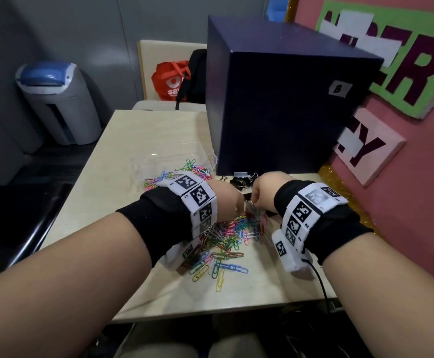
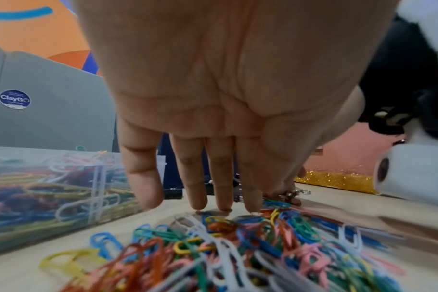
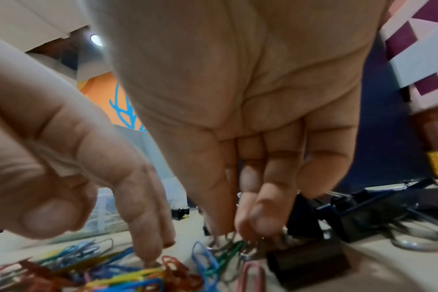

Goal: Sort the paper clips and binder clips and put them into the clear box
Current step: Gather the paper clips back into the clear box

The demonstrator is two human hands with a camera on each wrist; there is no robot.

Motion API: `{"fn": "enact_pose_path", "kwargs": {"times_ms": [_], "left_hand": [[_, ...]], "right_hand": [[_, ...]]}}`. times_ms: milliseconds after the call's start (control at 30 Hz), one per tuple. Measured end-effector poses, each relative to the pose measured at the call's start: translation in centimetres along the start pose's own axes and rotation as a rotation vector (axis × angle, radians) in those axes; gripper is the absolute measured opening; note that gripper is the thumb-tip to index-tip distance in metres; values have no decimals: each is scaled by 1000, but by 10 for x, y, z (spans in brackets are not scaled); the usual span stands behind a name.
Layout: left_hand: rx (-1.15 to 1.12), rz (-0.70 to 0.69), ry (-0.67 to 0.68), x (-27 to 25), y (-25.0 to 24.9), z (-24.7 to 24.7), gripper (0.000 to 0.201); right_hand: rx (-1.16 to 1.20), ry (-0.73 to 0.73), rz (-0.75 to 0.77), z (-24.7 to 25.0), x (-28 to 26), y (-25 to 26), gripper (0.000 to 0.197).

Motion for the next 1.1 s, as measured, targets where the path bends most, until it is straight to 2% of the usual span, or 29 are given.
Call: {"fn": "enact_pose_path", "kwargs": {"times_ms": [100, 167, 233, 400, 667, 767, 900, 1000, 1100], "left_hand": [[2, -18, 63, 1, -11, -3, 50], [58, -36, 102, 0, -18, -6, 54], [46, -65, 94, -2, -19, -7, 53], [-63, -106, 48, -12, -11, -7, 45], [-100, -13, -42, -15, 2, 4, 29], [-79, 2, -62, -11, -1, 6, 31], [-32, -25, -64, -4, -13, 7, 37], [33, -51, 8, -1, -23, 3, 42], [101, -43, 89, -1, -26, -4, 46]], "right_hand": [[185, 17, 0, 2, -8, -8, 38], [289, -53, 49, -1, -11, -8, 42], [308, -115, 97, -4, -13, -5, 48], [236, -62, 63, -6, -4, -2, 56], [281, -143, 119, 0, -6, 1, 30], [330, -150, 89, 0, -9, -6, 24], [298, -45, 54, 2, -14, -10, 20], [320, 51, 18, 3, -12, -14, 19], [356, 66, 13, 3, -15, -16, 31]]}}
Point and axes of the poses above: each hand's wrist, its own x-axis towards the middle knuckle, its own z-axis out of the back of the hand, y = z × x, the point moved 9 cm from there along x, towards the middle knuckle, and after that the axes turned 9 degrees about y, right-handed, at the moved point
